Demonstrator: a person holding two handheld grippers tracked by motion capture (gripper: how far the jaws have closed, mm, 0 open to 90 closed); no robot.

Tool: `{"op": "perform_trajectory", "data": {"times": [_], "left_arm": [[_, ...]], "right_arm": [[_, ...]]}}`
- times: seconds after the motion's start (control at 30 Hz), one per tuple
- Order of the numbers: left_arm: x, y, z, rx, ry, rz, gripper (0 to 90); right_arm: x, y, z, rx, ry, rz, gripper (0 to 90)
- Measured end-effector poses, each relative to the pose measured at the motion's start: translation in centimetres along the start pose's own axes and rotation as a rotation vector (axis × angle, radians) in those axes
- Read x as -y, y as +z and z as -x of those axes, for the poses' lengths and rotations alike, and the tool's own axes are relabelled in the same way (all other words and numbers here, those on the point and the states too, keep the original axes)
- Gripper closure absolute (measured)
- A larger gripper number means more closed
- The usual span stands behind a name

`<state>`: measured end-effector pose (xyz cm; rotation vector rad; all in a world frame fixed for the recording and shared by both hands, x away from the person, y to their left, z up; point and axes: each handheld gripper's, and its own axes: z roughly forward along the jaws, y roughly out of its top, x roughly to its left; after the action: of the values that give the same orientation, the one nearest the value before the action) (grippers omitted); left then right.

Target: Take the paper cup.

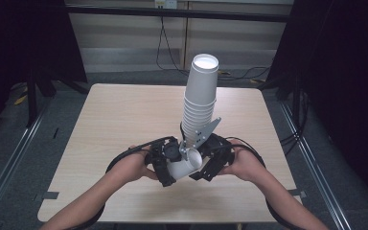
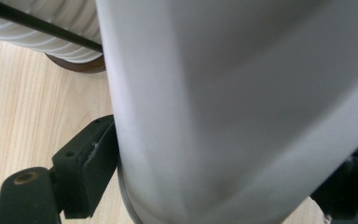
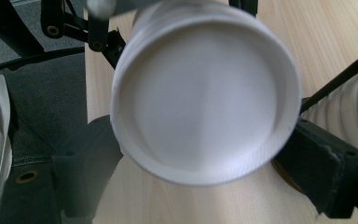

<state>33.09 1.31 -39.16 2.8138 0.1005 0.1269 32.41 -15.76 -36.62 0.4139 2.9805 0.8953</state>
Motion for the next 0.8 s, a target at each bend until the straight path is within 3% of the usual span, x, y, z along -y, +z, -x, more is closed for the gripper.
{"op": "perform_trajectory", "data": {"times": [0.8], "left_arm": [[-0.74,0.31,0.19,0.008,0.028,0.009,14.2]], "right_arm": [[-0.66,0.28,-0.06,-0.013,0.007,0.024,21.3]]}}
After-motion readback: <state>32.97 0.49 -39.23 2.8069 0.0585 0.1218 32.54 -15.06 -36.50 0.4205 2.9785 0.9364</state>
